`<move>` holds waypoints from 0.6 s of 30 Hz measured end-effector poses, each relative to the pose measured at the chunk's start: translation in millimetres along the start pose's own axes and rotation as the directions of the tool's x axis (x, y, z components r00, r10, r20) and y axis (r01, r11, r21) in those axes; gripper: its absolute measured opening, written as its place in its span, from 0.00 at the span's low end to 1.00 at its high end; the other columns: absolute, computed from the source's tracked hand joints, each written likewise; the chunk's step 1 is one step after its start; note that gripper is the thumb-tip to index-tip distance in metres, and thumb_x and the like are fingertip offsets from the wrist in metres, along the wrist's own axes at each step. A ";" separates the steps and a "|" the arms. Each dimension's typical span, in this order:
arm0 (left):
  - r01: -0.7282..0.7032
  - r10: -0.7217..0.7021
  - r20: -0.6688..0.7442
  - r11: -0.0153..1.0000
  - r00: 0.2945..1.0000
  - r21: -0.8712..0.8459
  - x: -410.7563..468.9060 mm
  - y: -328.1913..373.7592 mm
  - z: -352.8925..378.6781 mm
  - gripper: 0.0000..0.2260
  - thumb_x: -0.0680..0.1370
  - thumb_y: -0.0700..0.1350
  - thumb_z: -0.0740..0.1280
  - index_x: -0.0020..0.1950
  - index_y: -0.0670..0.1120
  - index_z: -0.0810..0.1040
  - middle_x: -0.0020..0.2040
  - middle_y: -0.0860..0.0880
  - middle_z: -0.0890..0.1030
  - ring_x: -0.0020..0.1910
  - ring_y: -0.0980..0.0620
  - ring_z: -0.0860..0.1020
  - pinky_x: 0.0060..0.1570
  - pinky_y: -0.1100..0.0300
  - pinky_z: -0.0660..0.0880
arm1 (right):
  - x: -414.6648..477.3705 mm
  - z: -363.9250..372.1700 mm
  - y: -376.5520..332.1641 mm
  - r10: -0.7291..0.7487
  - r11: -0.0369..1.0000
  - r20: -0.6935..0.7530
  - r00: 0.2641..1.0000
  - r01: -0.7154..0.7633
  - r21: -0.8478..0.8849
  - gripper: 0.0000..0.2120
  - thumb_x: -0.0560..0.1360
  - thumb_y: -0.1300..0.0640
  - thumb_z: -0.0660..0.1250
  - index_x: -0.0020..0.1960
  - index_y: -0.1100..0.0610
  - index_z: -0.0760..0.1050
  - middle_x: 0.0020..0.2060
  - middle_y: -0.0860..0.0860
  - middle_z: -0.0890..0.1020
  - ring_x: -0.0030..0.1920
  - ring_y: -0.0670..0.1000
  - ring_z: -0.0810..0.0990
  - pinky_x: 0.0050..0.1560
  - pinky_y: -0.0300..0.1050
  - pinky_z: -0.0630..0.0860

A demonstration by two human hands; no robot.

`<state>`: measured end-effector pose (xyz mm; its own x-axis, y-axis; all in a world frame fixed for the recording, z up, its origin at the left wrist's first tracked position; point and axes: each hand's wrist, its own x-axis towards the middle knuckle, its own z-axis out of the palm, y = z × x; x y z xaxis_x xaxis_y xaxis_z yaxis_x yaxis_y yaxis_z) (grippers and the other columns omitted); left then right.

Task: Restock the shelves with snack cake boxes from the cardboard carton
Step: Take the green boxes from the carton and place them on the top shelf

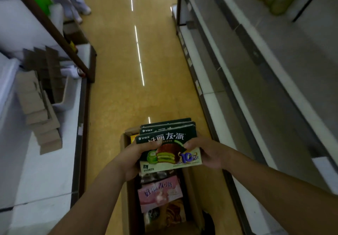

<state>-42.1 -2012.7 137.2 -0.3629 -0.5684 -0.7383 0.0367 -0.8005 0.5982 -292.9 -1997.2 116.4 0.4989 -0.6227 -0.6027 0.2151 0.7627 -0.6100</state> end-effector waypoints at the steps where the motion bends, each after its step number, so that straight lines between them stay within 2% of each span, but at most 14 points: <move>1: -0.012 0.012 -0.003 1.000 1.000 0.008 -6.3 10.3 1.8 0.29 0.69 0.45 0.80 0.68 0.45 0.78 0.60 0.40 0.84 0.57 0.39 0.84 0.55 0.46 0.81 | -5.2 6.7 -7.1 -0.016 1.000 -0.010 1.000 0.016 -0.008 0.34 0.66 0.63 0.74 0.71 0.56 0.69 0.57 0.61 0.85 0.52 0.59 0.86 0.46 0.51 0.84; 5: -0.051 0.047 0.055 0.996 0.997 0.070 -39.3 56.2 8.4 0.23 0.71 0.43 0.75 0.66 0.41 0.79 0.59 0.38 0.84 0.55 0.38 0.84 0.51 0.48 0.83 | -25.9 36.0 -35.7 -0.076 0.996 -0.054 0.996 0.074 -0.046 0.45 0.64 0.58 0.80 0.77 0.57 0.64 0.65 0.64 0.79 0.58 0.63 0.82 0.57 0.58 0.82; 7: -0.091 0.078 0.126 0.991 0.989 0.101 -58.2 80.2 12.9 0.23 0.72 0.42 0.77 0.66 0.41 0.79 0.59 0.38 0.84 0.54 0.39 0.85 0.50 0.49 0.84 | -42.1 54.9 -51.2 -0.114 0.992 -0.101 0.988 0.108 -0.068 0.50 0.61 0.57 0.83 0.77 0.56 0.62 0.67 0.65 0.78 0.61 0.66 0.80 0.64 0.64 0.77; 11: -0.183 0.142 0.214 0.965 0.966 0.185 -92.3 124.9 26.4 0.24 0.71 0.42 0.77 0.66 0.41 0.78 0.56 0.38 0.85 0.48 0.42 0.86 0.43 0.52 0.83 | -81.3 94.1 -87.4 -0.246 0.966 -0.118 0.962 0.234 -0.110 0.40 0.65 0.59 0.76 0.75 0.58 0.68 0.66 0.64 0.79 0.59 0.62 0.82 0.59 0.58 0.80; 14: -0.201 0.136 0.291 0.957 0.947 0.208 -124.2 158.3 42.1 0.17 0.71 0.40 0.74 0.59 0.39 0.81 0.50 0.39 0.87 0.42 0.44 0.87 0.37 0.54 0.83 | -114.0 118.6 -112.3 -0.293 0.954 -0.160 0.943 0.276 -0.118 0.44 0.64 0.59 0.79 0.76 0.59 0.65 0.66 0.65 0.79 0.60 0.62 0.82 0.60 0.58 0.80; 16: -0.229 0.124 0.356 0.935 0.926 0.270 -145.9 180.2 53.1 0.16 0.71 0.44 0.74 0.57 0.40 0.82 0.50 0.40 0.87 0.44 0.44 0.86 0.46 0.52 0.84 | -140.3 139.1 -127.7 -0.327 0.940 -0.178 0.928 0.301 -0.158 0.44 0.60 0.55 0.83 0.73 0.61 0.70 0.65 0.66 0.79 0.60 0.62 0.81 0.64 0.58 0.78; 18: -0.283 0.135 0.398 0.896 0.907 0.341 -165.6 200.3 63.3 0.27 0.65 0.52 0.81 0.59 0.41 0.81 0.53 0.40 0.86 0.50 0.42 0.86 0.57 0.48 0.80 | -166.8 158.5 -141.7 -0.375 0.924 -0.198 0.906 0.348 -0.159 0.36 0.61 0.57 0.79 0.67 0.61 0.74 0.59 0.64 0.83 0.55 0.60 0.84 0.58 0.53 0.82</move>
<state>-33.6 -2066.9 398.9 -0.6952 -0.5479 -0.4652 -0.1821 -0.4918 0.8514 -273.5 -1973.7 385.0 0.2049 -0.8847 -0.4188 0.2390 0.4602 -0.8551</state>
